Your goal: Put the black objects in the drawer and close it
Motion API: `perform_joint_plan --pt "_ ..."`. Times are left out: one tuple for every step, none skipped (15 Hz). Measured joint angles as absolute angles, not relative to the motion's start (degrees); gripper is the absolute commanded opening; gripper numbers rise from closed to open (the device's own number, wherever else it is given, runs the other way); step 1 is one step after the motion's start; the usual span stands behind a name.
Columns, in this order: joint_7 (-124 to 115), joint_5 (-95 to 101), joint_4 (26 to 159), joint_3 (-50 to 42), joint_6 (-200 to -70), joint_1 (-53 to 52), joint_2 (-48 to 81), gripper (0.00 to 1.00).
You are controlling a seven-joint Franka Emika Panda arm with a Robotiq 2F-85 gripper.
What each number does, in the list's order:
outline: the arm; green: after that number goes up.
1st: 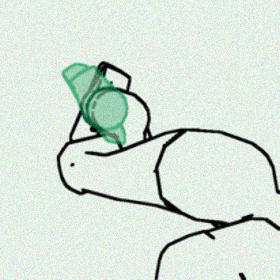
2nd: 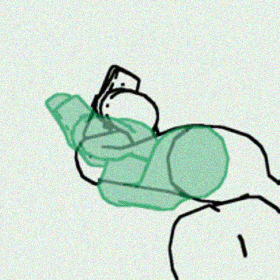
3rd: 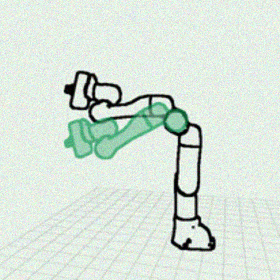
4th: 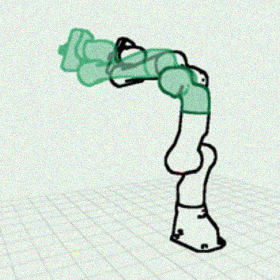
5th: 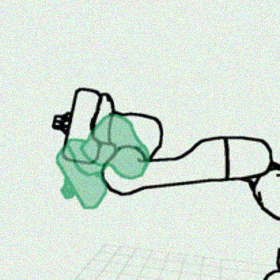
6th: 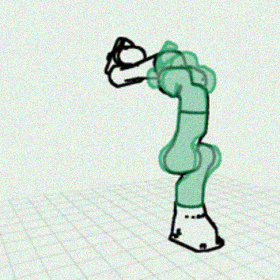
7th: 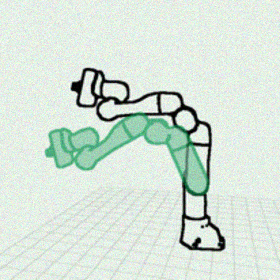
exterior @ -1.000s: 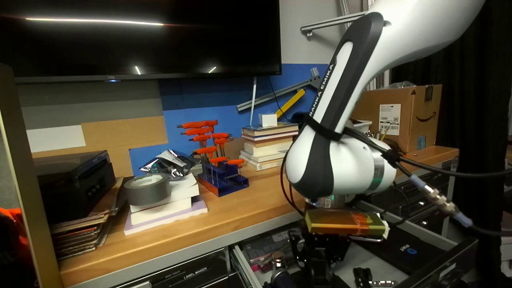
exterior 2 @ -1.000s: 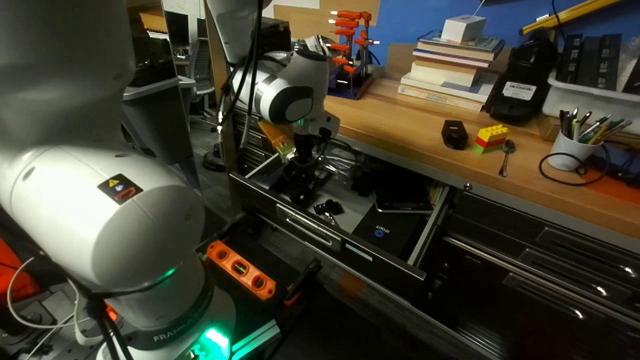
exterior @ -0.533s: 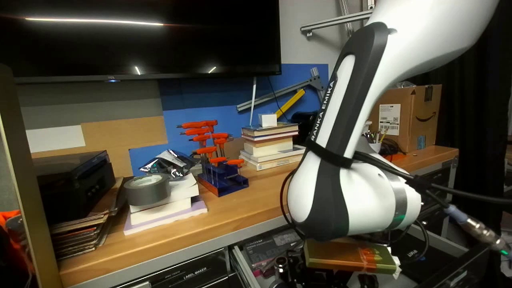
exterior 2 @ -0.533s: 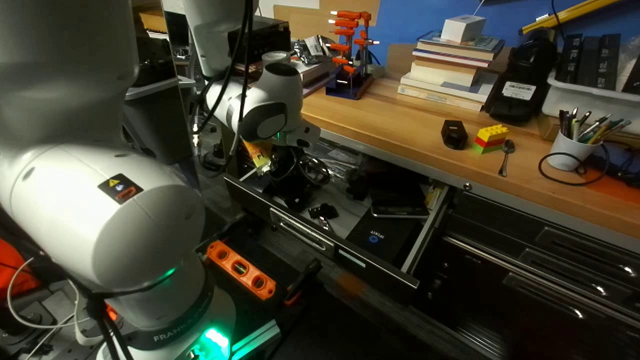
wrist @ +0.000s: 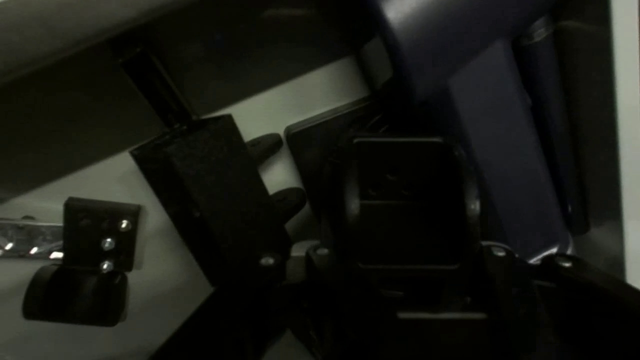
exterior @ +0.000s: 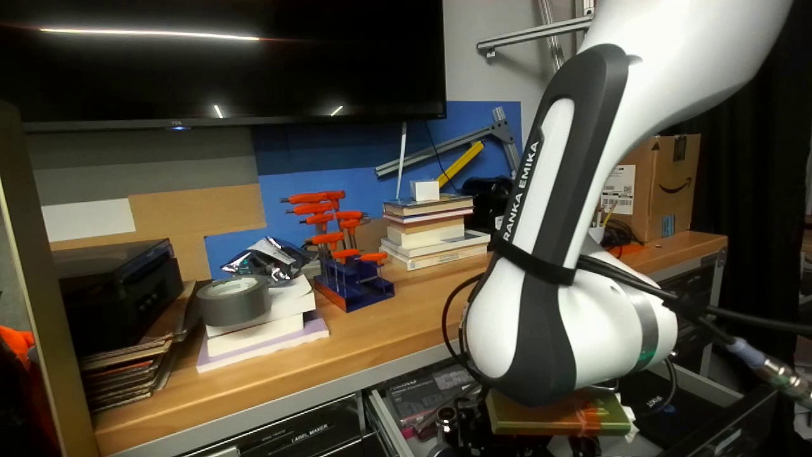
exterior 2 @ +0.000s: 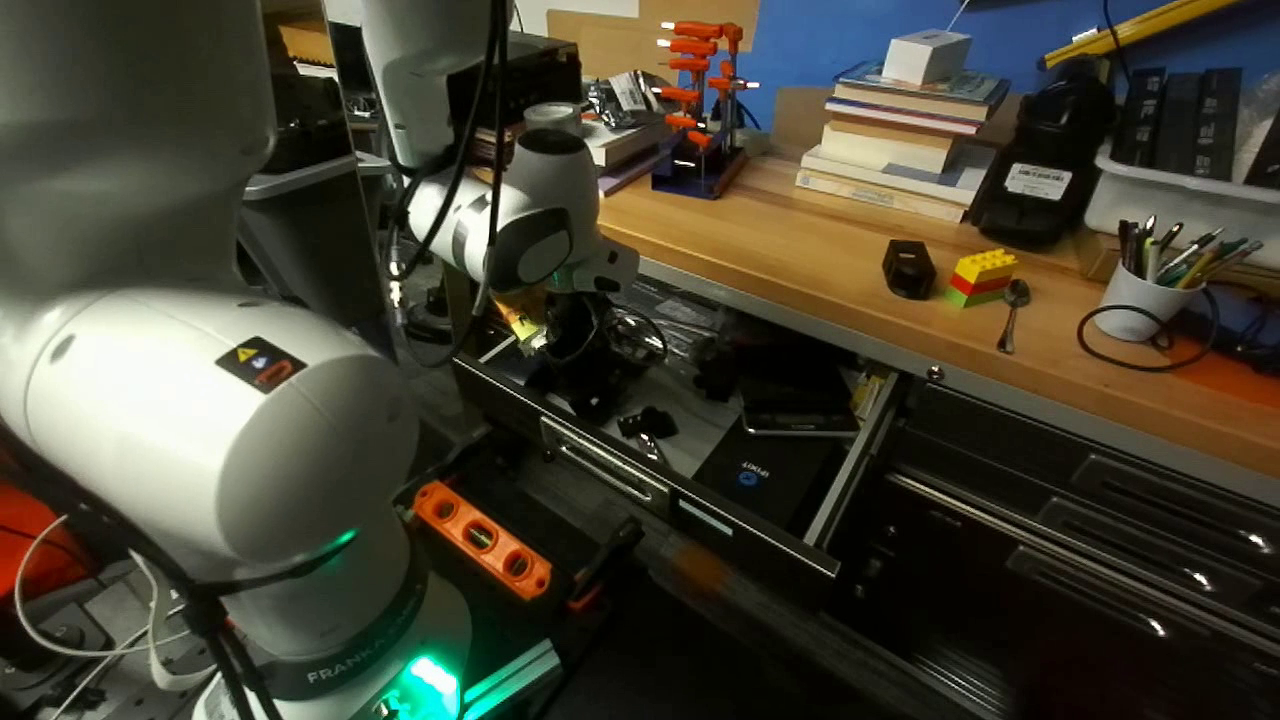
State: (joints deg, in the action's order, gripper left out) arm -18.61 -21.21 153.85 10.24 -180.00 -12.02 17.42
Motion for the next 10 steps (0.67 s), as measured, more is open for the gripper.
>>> perform_joint_plan --pt "-18.4 -19.9 153.4 9.5 -179.9 -12.1 18.4 0.25" --pt "-18.1 -18.6 153.0 8.9 -179.8 -12.1 19.8 0.25" --pt "-17.8 -17.5 152.3 8.6 -180.0 -12.1 21.1 0.25" --pt "-17.7 -16.6 151.6 8.4 -180.1 -12.1 21.6 0.25" --pt "-17.5 -16.0 151.2 8.3 -179.9 -12.1 21.8 0.25" --pt "-17.4 -15.9 150.9 8.3 -179.7 -12.0 21.8 0.25" --pt "-17.3 -15.9 150.7 8.3 -179.2 -11.9 21.8 0.25" --pt "-17.3 -15.9 150.6 8.4 -178.8 -11.9 21.8 0.25" --pt "-17.3 -15.9 150.6 8.7 -178.2 -11.8 21.6 0.25" --pt "-17.3 -16.1 150.6 9.0 -177.6 -11.5 21.4 0.25"
